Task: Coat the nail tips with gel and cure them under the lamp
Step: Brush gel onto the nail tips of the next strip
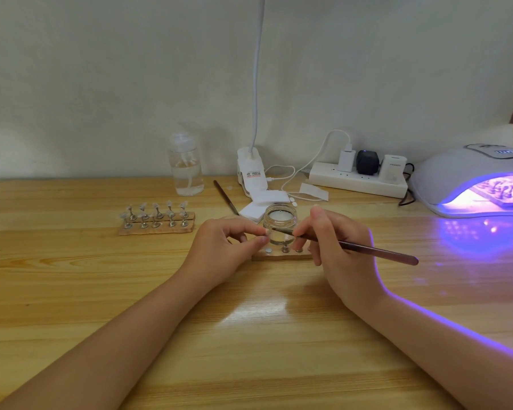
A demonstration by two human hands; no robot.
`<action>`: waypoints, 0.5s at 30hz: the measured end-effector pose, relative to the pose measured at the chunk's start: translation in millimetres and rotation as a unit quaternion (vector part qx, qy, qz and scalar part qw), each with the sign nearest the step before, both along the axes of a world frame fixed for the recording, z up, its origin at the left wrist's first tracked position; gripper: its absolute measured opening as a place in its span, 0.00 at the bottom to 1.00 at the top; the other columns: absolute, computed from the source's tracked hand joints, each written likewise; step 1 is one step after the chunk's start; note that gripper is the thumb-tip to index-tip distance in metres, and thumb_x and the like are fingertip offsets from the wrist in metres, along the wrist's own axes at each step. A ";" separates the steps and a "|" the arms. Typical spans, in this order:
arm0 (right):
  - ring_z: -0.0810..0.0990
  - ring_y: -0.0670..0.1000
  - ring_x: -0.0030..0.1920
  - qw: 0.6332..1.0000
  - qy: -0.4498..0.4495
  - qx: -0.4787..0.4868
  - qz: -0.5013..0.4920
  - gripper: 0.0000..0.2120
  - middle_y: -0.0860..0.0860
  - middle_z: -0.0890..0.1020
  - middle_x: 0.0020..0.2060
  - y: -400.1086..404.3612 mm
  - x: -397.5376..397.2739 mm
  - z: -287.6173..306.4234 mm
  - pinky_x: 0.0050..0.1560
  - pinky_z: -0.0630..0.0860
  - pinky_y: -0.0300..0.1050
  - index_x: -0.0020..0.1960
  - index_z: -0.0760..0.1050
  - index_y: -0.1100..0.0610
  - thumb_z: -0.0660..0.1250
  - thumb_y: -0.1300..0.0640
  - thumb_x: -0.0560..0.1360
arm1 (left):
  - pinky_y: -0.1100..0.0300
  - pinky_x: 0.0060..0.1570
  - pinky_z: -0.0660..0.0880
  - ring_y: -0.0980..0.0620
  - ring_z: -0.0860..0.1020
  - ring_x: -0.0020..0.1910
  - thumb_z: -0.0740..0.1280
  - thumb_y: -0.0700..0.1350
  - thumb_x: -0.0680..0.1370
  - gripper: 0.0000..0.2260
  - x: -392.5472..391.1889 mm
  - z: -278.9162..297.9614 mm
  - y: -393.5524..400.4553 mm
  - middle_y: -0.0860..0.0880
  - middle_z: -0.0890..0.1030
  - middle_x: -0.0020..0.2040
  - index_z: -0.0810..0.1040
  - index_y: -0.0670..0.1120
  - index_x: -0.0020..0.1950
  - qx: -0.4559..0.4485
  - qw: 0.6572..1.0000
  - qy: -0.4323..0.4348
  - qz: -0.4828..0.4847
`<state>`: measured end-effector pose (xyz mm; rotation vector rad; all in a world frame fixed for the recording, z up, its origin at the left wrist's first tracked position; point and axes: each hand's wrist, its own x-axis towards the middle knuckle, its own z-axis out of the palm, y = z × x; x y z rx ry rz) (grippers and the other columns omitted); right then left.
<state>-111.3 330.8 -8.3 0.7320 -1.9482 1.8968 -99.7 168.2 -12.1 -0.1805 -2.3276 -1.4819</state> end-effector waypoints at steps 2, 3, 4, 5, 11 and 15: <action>0.73 0.41 0.23 1.000 -0.017 -0.006 -0.010 0.16 0.49 0.79 0.25 -0.6 -1.0 0.4 0.29 0.67 0.31 0.32 0.77 0.53 0.58 0.51 0.75 | 0.66 0.34 0.69 0.52 0.77 0.36 0.73 0.40 0.69 0.06 -0.1 -0.5 -0.1 0.52 0.83 0.39 0.83 0.52 0.39 0.004 1.000 0.001 -0.001; 0.73 0.41 0.23 1.000 -0.019 0.000 -0.012 0.16 0.50 0.79 0.25 -0.9 -1.1 0.3 0.29 0.67 0.31 0.32 0.77 0.53 0.58 0.51 0.76 | 0.63 0.35 0.70 0.49 0.78 0.39 0.73 0.40 0.69 0.06 0.0 -0.5 -0.2 0.52 0.83 0.39 0.83 0.52 0.40 0.005 1.000 0.000 -0.001; 0.73 0.41 0.24 1.000 -0.018 0.008 -0.011 0.17 0.50 0.80 0.26 -1.2 -1.2 -0.2 0.29 0.67 0.30 0.32 0.77 0.53 0.59 0.52 0.77 | 0.59 0.37 0.71 0.47 0.79 0.41 0.72 0.40 0.70 0.05 0.3 -0.4 -0.2 0.51 0.83 0.40 0.83 0.51 0.41 0.004 1.000 -0.001 -0.002; 0.74 0.41 0.24 1.000 -0.015 0.016 -0.010 0.17 0.49 0.80 0.26 -1.4 -1.3 -0.8 0.29 0.67 0.30 0.33 0.77 0.54 0.60 0.54 0.78 | 0.55 0.38 0.72 0.45 0.79 0.43 0.72 0.40 0.70 0.05 0.4 -0.3 0.1 0.50 0.84 0.40 0.83 0.50 0.42 0.004 1.000 -0.002 -0.003; 0.74 0.41 0.24 1.000 -0.013 0.022 0.001 0.17 0.50 0.80 0.26 -2.7 -0.3 0.3 0.29 0.67 0.30 0.34 0.77 0.55 0.57 0.47 0.73 | 0.50 0.42 0.74 0.46 0.80 0.44 0.72 0.39 0.70 0.06 0.8 0.0 0.7 0.49 0.84 0.42 0.83 0.48 0.45 0.011 1.000 -0.008 -0.002; 0.73 0.41 0.23 1.000 -0.002 0.010 0.015 0.18 0.50 0.79 0.24 -1.4 0.3 -1.3 0.28 0.66 0.29 0.32 0.77 0.56 0.59 0.50 0.76 | 0.53 0.40 0.74 0.50 0.81 0.43 0.72 0.39 0.70 0.08 0.0 -1.2 -0.1 0.53 0.84 0.40 0.83 0.52 0.43 0.011 1.000 -0.006 0.000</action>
